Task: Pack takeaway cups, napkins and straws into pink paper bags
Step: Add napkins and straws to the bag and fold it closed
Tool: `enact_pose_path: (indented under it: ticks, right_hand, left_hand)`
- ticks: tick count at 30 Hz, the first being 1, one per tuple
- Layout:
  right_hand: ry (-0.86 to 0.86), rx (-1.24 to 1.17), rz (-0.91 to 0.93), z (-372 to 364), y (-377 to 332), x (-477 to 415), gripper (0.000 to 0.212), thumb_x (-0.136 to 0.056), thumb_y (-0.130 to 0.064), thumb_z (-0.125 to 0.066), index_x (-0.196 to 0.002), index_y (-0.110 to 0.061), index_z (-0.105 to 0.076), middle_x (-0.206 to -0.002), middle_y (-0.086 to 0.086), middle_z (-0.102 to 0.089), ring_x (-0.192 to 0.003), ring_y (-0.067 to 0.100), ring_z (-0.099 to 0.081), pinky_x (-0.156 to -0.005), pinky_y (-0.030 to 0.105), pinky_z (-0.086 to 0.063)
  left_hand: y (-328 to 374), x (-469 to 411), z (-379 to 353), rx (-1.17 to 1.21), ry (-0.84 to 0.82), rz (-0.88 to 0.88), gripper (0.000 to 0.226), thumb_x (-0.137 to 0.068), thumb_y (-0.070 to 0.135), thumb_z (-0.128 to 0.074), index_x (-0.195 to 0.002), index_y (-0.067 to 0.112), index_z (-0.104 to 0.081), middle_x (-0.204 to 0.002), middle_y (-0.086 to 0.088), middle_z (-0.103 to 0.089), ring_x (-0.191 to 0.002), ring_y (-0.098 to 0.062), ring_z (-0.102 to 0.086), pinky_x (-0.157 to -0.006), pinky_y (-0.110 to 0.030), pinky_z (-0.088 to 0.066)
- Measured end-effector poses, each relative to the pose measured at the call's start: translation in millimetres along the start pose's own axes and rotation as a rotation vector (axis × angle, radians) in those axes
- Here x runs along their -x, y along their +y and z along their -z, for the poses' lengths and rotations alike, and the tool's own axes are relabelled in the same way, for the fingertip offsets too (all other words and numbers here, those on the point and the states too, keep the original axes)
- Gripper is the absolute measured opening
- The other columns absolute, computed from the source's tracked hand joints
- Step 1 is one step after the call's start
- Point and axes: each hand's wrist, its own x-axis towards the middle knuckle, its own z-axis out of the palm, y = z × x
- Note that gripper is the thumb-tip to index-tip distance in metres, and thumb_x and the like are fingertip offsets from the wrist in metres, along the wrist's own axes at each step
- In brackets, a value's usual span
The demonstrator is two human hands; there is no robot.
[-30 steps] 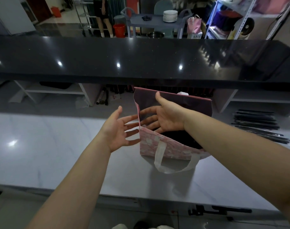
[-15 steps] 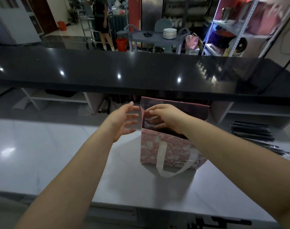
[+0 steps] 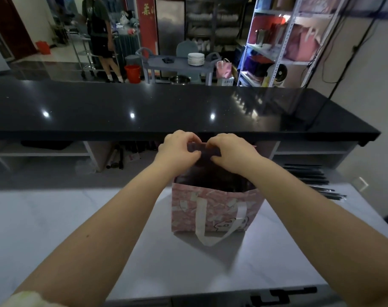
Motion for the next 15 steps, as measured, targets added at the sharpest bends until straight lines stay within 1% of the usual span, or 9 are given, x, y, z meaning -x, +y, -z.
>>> enact_pose_path:
  ticks: [2,5,8,10,12,15]
  right_hand:
    - [0.013,0.033,0.006,3,10,13,0.032,-0.087,-0.029,-0.065,-0.118,-0.028,-0.06,-0.111,-0.005,-0.058,-0.105,0.019,-0.052,-0.086,0.044,-0.05]
    - [0.062,-0.04,-0.022,2,26,34,0.035,-0.086,-0.032,-0.067,-0.121,-0.03,-0.059,-0.113,-0.006,-0.058,-0.107,0.017,-0.05,-0.088,0.041,-0.049]
    - [0.109,-0.027,-0.05,3,37,47,0.039,-0.085,-0.032,-0.069,-0.122,-0.029,-0.059,-0.115,-0.006,-0.059,-0.11,0.017,-0.048,-0.091,0.039,-0.046]
    - [0.132,0.01,-0.096,6,44,52,0.04,-0.084,-0.033,-0.07,-0.123,-0.029,-0.059,-0.116,-0.006,-0.059,-0.111,0.018,-0.047,-0.092,0.04,-0.045]
    - [0.161,0.018,-0.154,10,55,58,0.041,-0.082,-0.032,-0.069,-0.122,-0.029,-0.06,-0.115,-0.007,-0.06,-0.111,0.018,-0.047,-0.092,0.039,-0.045]
    - [0.192,0.03,-0.224,19,75,74,0.039,-0.083,-0.032,-0.069,-0.121,-0.027,-0.061,-0.115,-0.006,-0.061,-0.11,0.02,-0.049,-0.09,0.038,-0.045]
  left_hand:
    - [2,1,-6,-0.013,-0.018,-0.042,0.024,-0.08,0.031,-0.066,-0.103,0.037,-0.065,-0.105,0.009,-0.057,-0.102,-0.017,-0.056,-0.089,-0.046,-0.051]
    - [2,5,-18,-0.067,-0.067,-0.135,0.027,-0.083,0.029,-0.066,-0.109,0.033,-0.066,-0.111,0.008,-0.061,-0.108,-0.018,-0.053,-0.091,-0.048,-0.049]
    - [11,3,-30,-0.205,-0.097,-0.208,0.028,-0.085,0.032,-0.065,-0.113,0.032,-0.065,-0.114,0.007,-0.062,-0.111,-0.02,-0.052,-0.092,-0.048,-0.046]
    - [22,-1,-40,-0.275,-0.115,-0.241,0.03,-0.086,0.033,-0.063,-0.116,0.032,-0.064,-0.116,0.007,-0.061,-0.114,-0.021,-0.05,-0.094,-0.044,-0.043]
    - [34,-10,-50,-0.314,-0.107,-0.271,0.032,-0.086,0.033,-0.061,-0.117,0.032,-0.064,-0.117,0.006,-0.061,-0.115,-0.022,-0.048,-0.094,-0.041,-0.04]
    - [63,-23,-69,-0.3,-0.074,-0.341,0.032,-0.083,0.03,-0.06,-0.115,0.03,-0.064,-0.115,0.005,-0.061,-0.112,-0.023,-0.048,-0.09,-0.039,-0.038]
